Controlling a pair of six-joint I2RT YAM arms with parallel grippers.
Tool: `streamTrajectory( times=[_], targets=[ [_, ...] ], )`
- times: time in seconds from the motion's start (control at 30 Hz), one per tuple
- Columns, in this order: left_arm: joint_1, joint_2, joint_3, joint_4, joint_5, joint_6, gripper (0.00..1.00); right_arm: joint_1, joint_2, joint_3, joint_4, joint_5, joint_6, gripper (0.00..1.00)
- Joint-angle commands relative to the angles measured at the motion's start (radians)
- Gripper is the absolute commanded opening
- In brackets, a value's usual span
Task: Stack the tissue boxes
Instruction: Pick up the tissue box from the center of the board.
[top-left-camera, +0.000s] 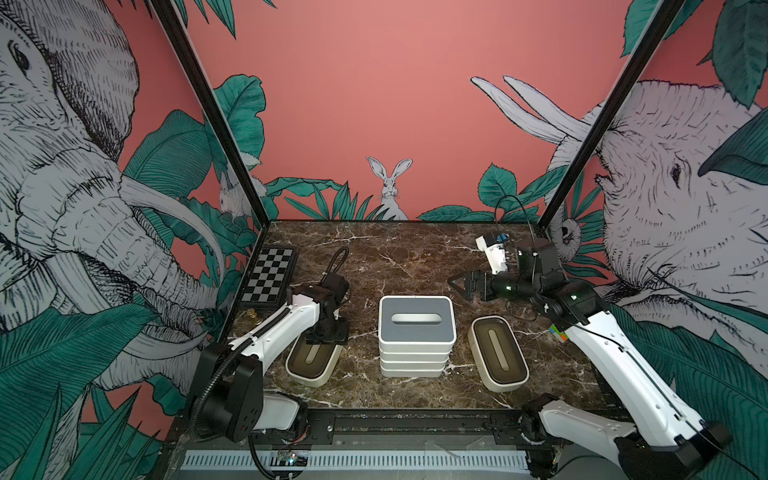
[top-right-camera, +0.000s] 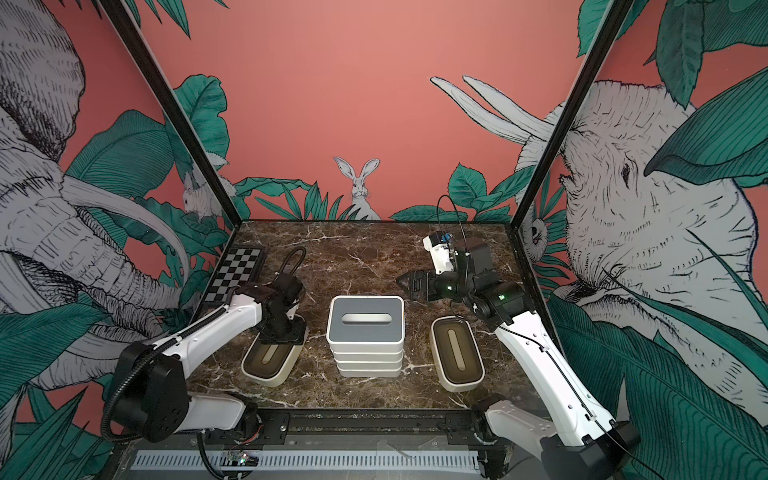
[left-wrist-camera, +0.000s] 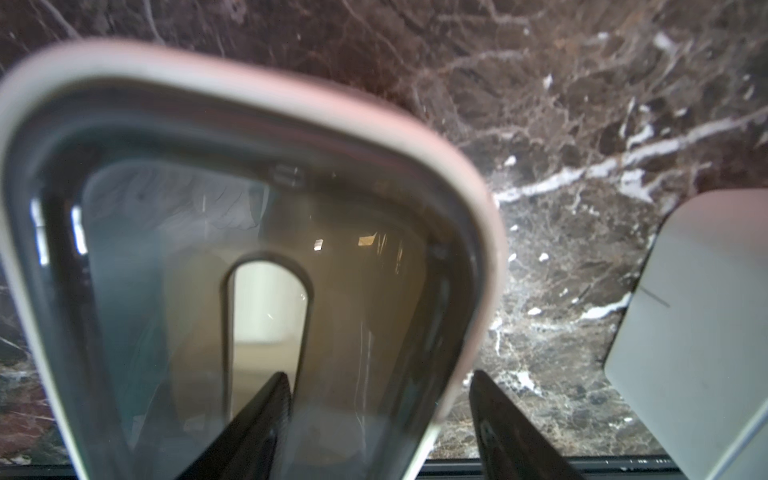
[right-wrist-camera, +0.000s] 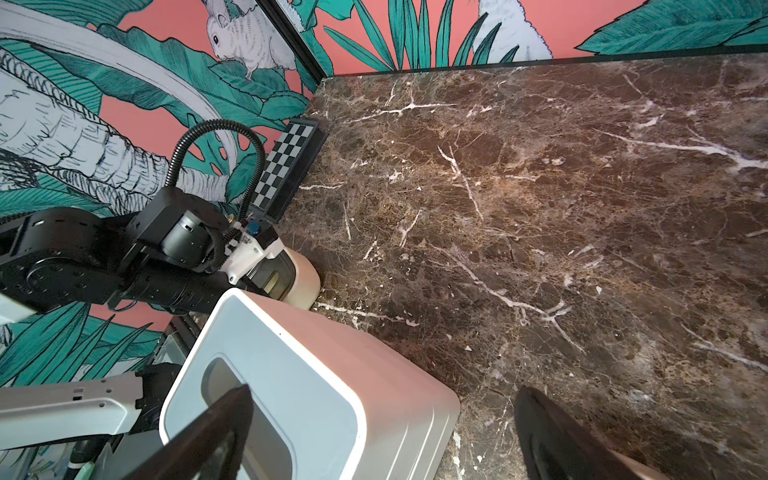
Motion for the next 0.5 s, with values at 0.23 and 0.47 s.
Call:
streamTrajectory(
  times=[0.23, 0.47],
  targets=[
    [-0.046, -0.013, -0.036, -0.059, -0.013, -0.049, 0.68, -0.004, 0.011, 0.028, 0.047, -0.031, 0.010, 0.98],
    [-0.051, 0.027, -0.041, -0.031, -0.006, -0.026, 0.64, -0.011, 0.014, 0.025, 0.055, -0.043, 0.018, 0.98]
  ],
)
